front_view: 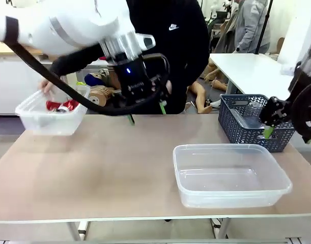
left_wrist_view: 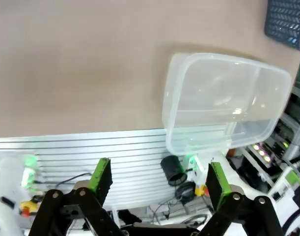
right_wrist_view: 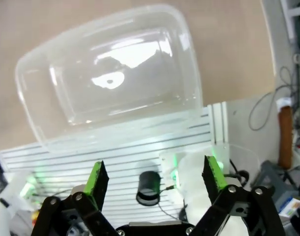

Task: Sort the waste into each basket.
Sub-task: Pick up the Organizing box on the right side of the table and lift it.

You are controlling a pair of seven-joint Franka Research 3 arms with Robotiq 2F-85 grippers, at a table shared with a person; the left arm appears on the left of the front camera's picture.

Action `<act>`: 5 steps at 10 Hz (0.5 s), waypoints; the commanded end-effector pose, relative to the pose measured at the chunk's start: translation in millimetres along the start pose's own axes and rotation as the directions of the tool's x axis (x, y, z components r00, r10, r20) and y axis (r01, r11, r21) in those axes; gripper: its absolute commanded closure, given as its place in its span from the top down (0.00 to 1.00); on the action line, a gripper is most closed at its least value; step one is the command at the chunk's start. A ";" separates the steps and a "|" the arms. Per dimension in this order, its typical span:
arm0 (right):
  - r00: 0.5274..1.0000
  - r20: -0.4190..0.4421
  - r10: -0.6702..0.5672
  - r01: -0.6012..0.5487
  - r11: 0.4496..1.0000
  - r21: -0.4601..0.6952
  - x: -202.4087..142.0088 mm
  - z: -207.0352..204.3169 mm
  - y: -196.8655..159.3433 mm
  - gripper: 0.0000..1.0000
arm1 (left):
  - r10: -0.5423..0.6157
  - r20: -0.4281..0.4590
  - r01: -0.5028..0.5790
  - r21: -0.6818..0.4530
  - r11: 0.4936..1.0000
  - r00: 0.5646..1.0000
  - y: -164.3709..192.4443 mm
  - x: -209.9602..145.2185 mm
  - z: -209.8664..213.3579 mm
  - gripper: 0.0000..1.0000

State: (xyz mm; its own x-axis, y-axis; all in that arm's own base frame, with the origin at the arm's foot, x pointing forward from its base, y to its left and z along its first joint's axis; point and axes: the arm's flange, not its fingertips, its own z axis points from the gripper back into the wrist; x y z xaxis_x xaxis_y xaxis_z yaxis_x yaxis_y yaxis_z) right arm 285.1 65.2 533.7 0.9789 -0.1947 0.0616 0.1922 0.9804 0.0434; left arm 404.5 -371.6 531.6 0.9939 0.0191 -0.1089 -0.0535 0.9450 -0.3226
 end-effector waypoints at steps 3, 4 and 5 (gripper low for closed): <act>0.988 -0.063 0.144 -0.145 0.989 -0.009 -9.3 -85.5 -31.8 1.00 | 0.080 0.077 -0.089 0.125 0.988 0.994 -58.2 -7.3 -100.1 1.00; 0.986 -0.083 0.141 -0.143 0.990 -0.017 -7.4 -105.5 -36.5 1.00 | 0.101 0.090 -0.114 0.158 0.981 0.991 -62.3 -4.3 -118.3 1.00; 0.983 -0.093 0.161 -0.161 0.987 0.003 -6.3 -125.8 -40.4 1.00 | 0.082 0.062 -0.092 0.187 0.978 0.995 -63.2 -2.6 -134.2 1.00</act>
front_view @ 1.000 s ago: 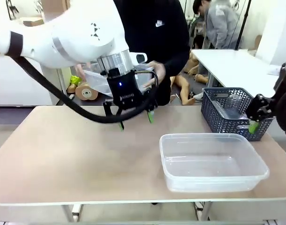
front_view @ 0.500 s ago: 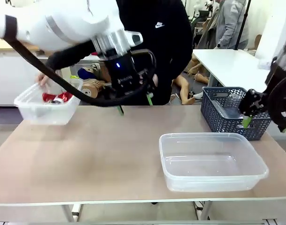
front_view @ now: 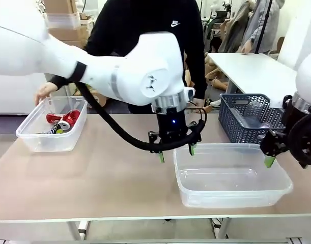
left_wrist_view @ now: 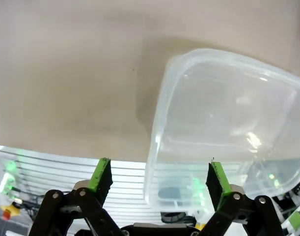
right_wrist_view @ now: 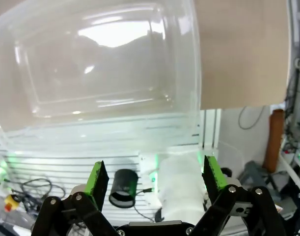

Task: Sort the waste into each basket.
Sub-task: Pick up the Organizing box on the right side of the table and lift it.

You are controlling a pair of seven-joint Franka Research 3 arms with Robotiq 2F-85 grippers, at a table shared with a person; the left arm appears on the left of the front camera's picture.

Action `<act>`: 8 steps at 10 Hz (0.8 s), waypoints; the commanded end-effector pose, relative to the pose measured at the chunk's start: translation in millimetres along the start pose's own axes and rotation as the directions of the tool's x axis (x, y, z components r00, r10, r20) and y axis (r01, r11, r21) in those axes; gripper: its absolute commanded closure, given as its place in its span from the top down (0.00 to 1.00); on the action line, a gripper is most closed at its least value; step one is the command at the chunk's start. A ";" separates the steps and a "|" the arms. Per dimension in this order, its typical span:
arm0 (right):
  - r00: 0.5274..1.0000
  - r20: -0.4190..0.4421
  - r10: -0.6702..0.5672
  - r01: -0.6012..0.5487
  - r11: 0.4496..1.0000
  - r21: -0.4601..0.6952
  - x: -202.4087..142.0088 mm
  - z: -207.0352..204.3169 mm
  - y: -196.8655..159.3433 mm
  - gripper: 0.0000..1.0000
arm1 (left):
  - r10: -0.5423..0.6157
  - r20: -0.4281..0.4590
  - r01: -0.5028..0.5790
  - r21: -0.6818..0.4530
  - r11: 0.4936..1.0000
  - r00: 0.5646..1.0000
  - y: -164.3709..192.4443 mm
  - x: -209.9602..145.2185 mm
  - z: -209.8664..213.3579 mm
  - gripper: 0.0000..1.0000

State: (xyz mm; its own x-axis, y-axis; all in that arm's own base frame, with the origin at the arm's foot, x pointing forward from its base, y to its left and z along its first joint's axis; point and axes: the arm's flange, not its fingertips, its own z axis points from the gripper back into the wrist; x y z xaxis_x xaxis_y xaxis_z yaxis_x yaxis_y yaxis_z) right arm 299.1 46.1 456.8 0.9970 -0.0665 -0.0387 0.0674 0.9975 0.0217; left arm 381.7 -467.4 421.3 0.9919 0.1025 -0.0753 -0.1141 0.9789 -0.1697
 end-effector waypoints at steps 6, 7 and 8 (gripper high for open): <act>0.992 -0.090 -0.088 0.092 0.995 0.035 12.1 -136.3 -40.4 1.00 | -0.087 -0.057 0.092 0.096 0.991 0.995 -8.3 -3.4 -30.4 1.00; 0.992 -0.091 -0.085 0.090 0.995 0.054 13.2 -134.1 -39.2 1.00 | -0.092 -0.058 0.098 0.101 0.990 0.994 -7.8 -2.7 -31.1 1.00; 0.993 -0.085 -0.079 0.084 0.995 0.047 14.4 -130.5 -37.8 1.00 | -0.097 -0.074 0.105 0.111 0.988 0.993 -6.9 -1.2 -33.8 1.00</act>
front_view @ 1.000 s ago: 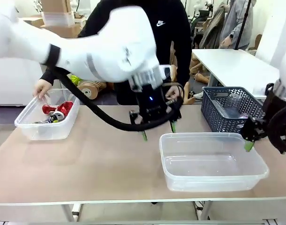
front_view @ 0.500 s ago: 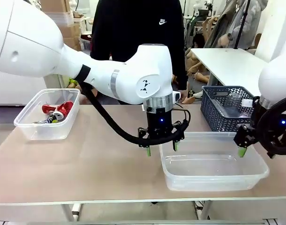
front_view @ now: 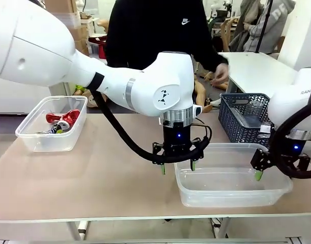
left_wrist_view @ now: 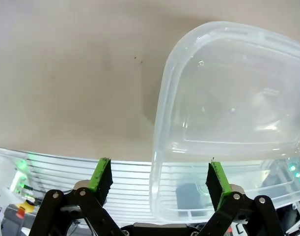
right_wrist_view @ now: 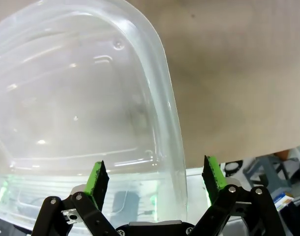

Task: Sort the waste into each basket.
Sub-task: Pick up the Organizing box on the right side of the table and lift it.

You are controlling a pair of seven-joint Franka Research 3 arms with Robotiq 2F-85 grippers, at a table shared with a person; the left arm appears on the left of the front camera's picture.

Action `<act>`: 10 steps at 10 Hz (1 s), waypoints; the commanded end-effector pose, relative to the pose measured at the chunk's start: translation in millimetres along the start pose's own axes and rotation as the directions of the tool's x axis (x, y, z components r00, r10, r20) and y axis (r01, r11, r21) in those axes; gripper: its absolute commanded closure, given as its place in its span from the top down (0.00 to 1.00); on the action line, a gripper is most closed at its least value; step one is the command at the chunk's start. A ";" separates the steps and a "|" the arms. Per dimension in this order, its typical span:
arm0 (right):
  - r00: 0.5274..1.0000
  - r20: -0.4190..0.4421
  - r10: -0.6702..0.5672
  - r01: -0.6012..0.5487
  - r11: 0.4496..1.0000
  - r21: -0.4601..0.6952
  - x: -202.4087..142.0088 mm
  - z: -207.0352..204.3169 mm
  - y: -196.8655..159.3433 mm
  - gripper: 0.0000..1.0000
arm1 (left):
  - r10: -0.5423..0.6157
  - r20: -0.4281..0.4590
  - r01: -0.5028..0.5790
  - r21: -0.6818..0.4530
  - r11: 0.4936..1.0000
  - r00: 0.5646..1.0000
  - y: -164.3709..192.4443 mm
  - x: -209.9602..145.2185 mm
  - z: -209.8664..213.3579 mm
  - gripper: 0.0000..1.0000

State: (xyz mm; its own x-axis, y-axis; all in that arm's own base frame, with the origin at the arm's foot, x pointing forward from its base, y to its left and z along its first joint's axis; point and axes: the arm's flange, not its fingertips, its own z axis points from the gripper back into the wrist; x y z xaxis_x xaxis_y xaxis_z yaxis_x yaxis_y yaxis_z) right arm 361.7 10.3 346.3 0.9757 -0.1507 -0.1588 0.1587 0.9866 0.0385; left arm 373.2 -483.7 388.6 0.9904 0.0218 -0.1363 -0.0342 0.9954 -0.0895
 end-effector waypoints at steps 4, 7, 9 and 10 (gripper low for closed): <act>0.998 0.054 0.027 -0.028 0.999 0.016 -48.0 -18.6 -5.2 0.41 | -0.044 -0.007 0.044 0.050 0.998 0.999 5.0 8.9 -2.5 0.40; 0.997 0.075 0.036 -0.038 0.999 0.031 -45.4 -15.0 -2.0 0.35 | -0.046 -0.008 0.047 0.051 0.998 0.999 7.1 9.8 -3.9 0.25; 0.997 0.075 0.037 -0.039 0.999 0.027 -44.7 -14.6 -1.7 0.00 | -0.047 -0.015 0.048 0.052 0.998 0.999 8.1 10.5 -4.6 0.03; 0.997 0.074 0.037 -0.039 0.999 0.028 -44.2 -14.4 -1.9 0.03 | -0.048 -0.021 0.049 0.055 0.997 0.999 8.0 10.7 -5.7 0.00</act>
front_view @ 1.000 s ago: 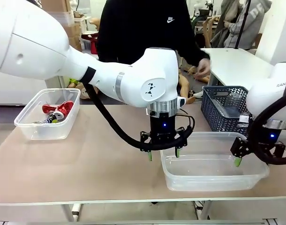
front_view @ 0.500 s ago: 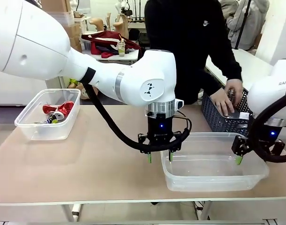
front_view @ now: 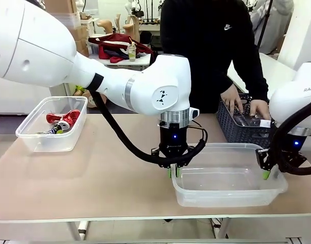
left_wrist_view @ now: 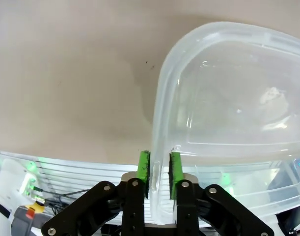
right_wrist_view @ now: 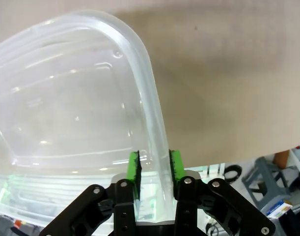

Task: Sort the waste into each basket.
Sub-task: Pick up the Organizing box on the right side of the table and lift it.

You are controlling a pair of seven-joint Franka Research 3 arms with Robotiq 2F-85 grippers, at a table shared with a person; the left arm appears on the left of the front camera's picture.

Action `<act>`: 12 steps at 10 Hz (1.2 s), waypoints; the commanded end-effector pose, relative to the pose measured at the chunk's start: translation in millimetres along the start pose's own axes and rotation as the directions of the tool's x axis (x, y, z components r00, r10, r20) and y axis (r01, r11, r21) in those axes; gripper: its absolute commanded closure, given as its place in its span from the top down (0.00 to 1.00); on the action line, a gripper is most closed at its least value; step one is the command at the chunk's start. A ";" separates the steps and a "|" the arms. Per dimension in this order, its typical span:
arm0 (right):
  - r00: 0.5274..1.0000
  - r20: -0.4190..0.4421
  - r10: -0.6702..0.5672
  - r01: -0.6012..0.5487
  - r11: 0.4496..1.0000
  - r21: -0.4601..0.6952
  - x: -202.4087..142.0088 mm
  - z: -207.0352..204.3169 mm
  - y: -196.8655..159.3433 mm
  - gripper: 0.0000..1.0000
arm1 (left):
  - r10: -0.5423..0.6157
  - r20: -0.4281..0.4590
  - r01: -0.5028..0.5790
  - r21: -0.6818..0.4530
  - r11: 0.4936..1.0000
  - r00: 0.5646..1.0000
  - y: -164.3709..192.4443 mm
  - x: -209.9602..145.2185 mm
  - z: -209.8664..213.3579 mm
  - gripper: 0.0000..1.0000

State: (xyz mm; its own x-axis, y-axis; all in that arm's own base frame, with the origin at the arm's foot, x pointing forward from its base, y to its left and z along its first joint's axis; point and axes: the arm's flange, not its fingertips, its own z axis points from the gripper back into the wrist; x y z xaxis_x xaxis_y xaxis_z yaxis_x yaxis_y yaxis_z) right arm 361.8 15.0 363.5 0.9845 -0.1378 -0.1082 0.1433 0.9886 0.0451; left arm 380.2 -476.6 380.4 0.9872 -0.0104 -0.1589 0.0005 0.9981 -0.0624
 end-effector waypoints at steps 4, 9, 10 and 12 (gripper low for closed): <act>0.999 0.024 0.030 -0.031 0.999 0.016 -42.7 -22.7 -4.8 0.00 | -0.036 0.001 0.036 0.018 0.999 0.999 0.6 4.0 5.3 0.00; 0.999 0.046 0.001 -0.001 1.000 0.008 -66.2 59.2 7.0 0.00 | -0.034 0.073 0.039 -0.056 0.998 0.997 30.3 -3.8 76.4 0.00; 0.997 0.075 -0.005 0.005 1.000 -0.005 -70.7 87.6 13.8 0.00 | -0.050 0.066 0.053 -0.051 0.997 0.997 34.6 -1.4 94.0 0.00; 0.996 0.085 0.031 -0.034 0.999 0.036 -75.7 137.0 46.4 0.00 | -0.091 0.082 0.093 -0.014 0.996 0.992 55.3 6.2 129.2 0.00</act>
State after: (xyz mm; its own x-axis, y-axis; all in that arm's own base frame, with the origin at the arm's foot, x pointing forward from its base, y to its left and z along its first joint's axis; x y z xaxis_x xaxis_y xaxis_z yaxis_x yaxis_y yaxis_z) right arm 303.5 46.4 491.5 0.9935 -0.1131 0.0113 0.1120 0.9910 0.0728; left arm 392.5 -434.4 494.4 0.9935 -0.0825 -0.0779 0.0736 0.9911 -0.1108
